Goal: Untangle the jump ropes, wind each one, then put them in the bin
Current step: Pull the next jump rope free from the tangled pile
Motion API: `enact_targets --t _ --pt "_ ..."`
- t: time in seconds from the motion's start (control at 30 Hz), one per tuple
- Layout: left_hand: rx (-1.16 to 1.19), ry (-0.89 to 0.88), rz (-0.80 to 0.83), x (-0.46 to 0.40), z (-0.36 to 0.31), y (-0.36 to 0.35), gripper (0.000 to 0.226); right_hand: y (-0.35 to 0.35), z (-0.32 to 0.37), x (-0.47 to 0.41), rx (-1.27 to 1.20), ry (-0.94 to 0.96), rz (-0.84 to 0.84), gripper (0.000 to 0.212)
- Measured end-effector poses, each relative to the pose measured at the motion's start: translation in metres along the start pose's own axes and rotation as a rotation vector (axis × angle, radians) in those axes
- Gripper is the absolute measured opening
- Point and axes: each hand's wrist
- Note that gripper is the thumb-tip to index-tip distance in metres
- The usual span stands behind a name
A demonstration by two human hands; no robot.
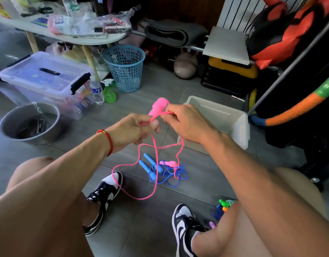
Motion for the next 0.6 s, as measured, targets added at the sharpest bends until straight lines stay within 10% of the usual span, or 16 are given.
enact_targets --t 0.3,0.5,0.6 --pt "0.319 0.058 -0.846 -0.003 0.001 0.063 0.037 -0.033 -0.094 0.046 0.193 -0.514 0.716 0.018" --pt "-0.114 0.417 -0.768 -0.005 0.023 0.077 0.019 -0.008 -0.083 0.033 0.026 -0.350 0.214 0.016" --pt "-0.336 0.456 -0.564 -0.004 0.014 0.045 0.052 0.008 -0.052 0.027 -0.116 -0.180 0.134 0.015"
Point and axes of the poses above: each hand's wrist, its own x-axis away from the middle knuckle, its own y-axis out of the back of the hand, z = x × y, and after that the axes turned 3 degrees about y, right-handed
